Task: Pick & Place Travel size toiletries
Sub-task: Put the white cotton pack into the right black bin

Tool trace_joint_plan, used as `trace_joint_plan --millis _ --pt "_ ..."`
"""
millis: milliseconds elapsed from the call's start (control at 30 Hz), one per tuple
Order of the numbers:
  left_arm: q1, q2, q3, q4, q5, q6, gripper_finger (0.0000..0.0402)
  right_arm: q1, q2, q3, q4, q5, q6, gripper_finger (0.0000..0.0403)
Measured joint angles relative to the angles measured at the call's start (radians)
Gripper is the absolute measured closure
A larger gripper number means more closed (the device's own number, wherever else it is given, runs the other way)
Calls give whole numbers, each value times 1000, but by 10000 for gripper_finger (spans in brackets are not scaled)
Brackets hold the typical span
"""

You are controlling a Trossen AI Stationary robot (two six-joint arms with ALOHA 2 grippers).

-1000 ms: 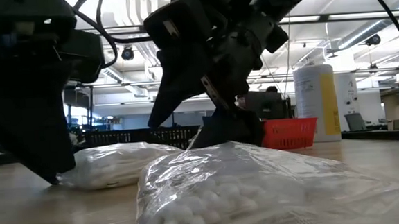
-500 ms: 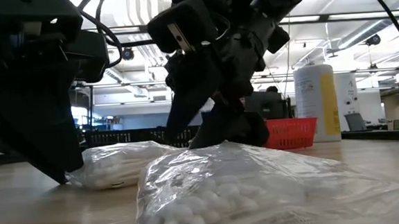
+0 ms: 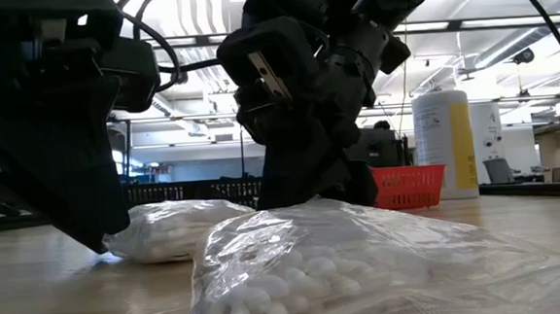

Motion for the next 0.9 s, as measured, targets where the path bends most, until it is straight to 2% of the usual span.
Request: trace_joint_plan --millis 267,367,500,700,800,900 --pt "-3 -43 0 -2 0 27 200 3 -73 0 -40 6 -45 395" --pt "-4 -86 0 -14 -22 41 200 2 -134 0 -93 51 -64 395" --pt "-4 -155 0 -57 -100 47 200 -4 -243 0 -180 138 -87 395" --pt "-4 -260 0 -109 -287 48 200 -30 -405 0 -341 312 -108 395" --pt "-3 -293 0 -124 -357 55 200 -77 -472 0 -409 382 -130 395" --pt "-3 -309 0 -128 -391 70 200 -150 -516 0 -435 402 -181 395"
